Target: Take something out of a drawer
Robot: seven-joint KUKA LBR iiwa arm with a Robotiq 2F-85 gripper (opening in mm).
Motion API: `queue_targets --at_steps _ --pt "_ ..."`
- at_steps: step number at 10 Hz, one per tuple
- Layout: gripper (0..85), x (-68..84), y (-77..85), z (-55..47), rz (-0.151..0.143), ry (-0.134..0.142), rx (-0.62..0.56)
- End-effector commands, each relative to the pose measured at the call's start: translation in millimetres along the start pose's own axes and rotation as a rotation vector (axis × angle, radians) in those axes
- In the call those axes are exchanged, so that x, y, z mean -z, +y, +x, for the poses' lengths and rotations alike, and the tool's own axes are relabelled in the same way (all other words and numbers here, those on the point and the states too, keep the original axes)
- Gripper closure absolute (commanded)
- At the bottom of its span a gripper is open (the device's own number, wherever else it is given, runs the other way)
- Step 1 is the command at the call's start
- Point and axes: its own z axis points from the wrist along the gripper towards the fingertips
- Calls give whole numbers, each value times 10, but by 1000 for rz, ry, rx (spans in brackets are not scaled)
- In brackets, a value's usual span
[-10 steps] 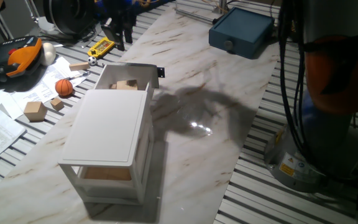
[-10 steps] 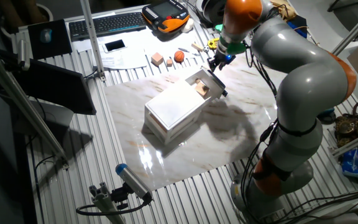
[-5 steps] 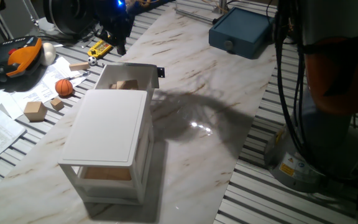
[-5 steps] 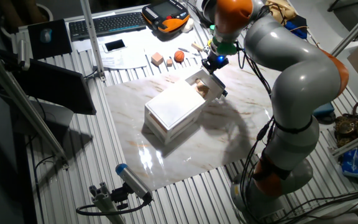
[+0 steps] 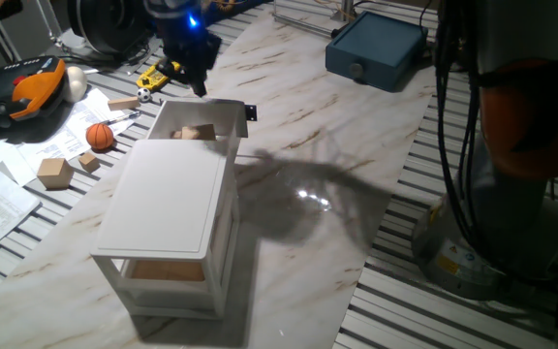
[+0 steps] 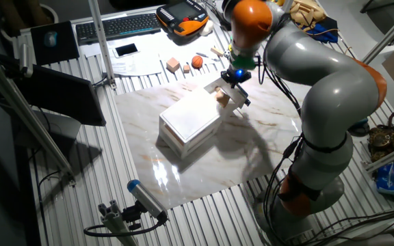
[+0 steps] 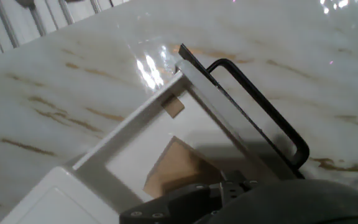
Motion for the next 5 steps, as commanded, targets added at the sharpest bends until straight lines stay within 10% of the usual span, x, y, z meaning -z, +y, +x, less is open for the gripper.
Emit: queue_targets --at_steps 1,3,5 --pt "850 -129 -17 14 -44 -29 -519" --pt "850 -148 10 7 -108 -62 -552" --pt "850 5 200 12 -73 -87 -648"
